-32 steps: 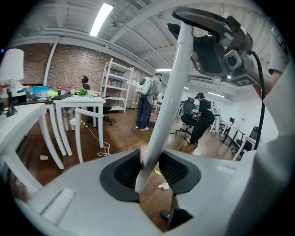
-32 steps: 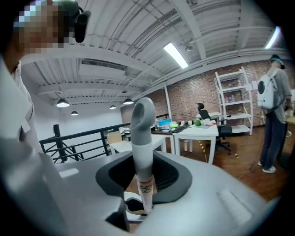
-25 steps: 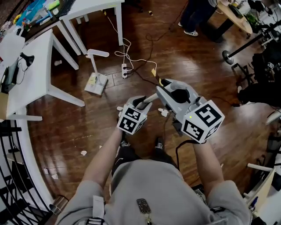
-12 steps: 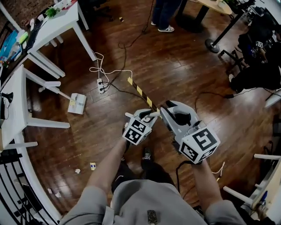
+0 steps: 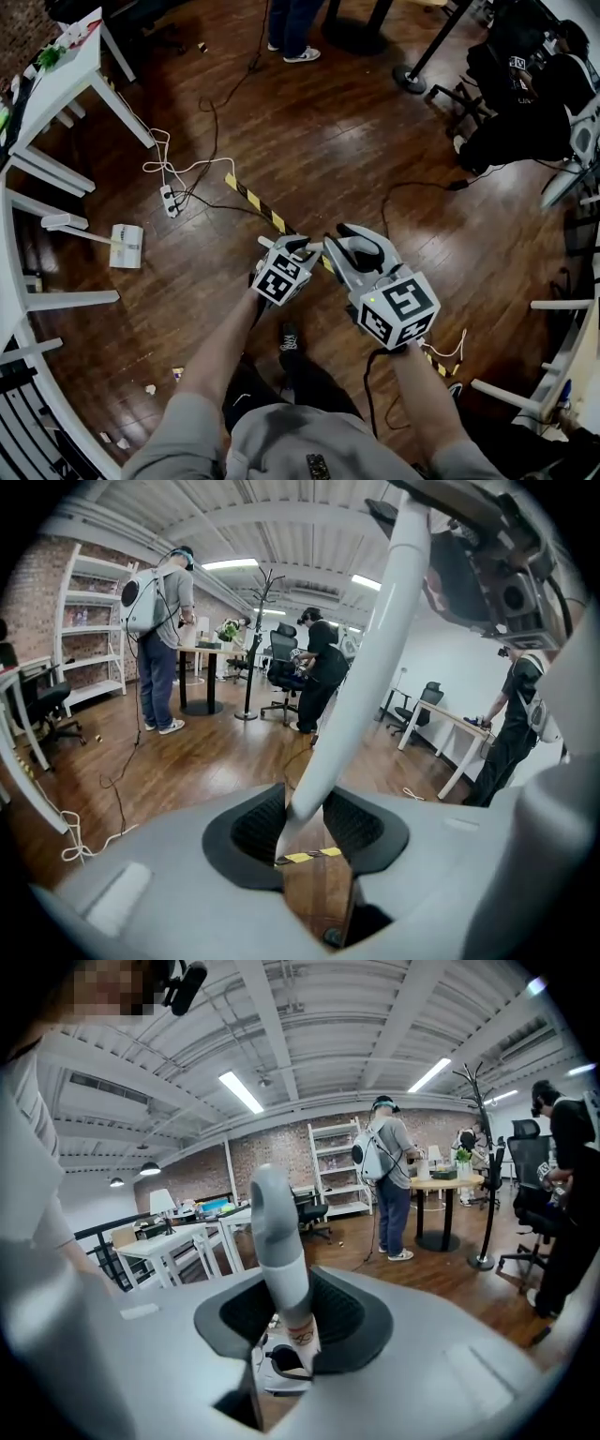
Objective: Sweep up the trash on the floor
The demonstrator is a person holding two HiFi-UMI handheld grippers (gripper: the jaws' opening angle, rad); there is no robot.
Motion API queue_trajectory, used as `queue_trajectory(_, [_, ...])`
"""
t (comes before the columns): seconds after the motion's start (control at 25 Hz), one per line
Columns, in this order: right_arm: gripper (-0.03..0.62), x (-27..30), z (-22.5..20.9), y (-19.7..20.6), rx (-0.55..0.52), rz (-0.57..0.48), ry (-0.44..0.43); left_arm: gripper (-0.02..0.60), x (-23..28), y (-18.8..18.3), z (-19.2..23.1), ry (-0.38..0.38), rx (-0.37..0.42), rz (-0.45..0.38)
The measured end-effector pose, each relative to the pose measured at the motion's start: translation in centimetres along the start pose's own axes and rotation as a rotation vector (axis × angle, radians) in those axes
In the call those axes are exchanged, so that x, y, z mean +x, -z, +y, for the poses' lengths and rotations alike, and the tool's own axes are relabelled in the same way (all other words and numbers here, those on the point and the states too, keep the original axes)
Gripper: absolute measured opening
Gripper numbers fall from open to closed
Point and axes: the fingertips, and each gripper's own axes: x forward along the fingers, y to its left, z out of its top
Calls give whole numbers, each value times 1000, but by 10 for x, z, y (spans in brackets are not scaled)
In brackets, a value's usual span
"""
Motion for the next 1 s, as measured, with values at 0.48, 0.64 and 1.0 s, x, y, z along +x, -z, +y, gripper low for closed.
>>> queue_trajectory(0.48, [95,26,35,58,70,120,-132,135,-22,84,3,-92,-164,53])
queue_trajectory(0.64, [97,41,78,68,75,143,-197,133,-57,115,13,-145,-204,57])
queue_trajectory(1.0, [97,76,207,102,104,224,-341,135,-171,218,33,-281,-302,76])
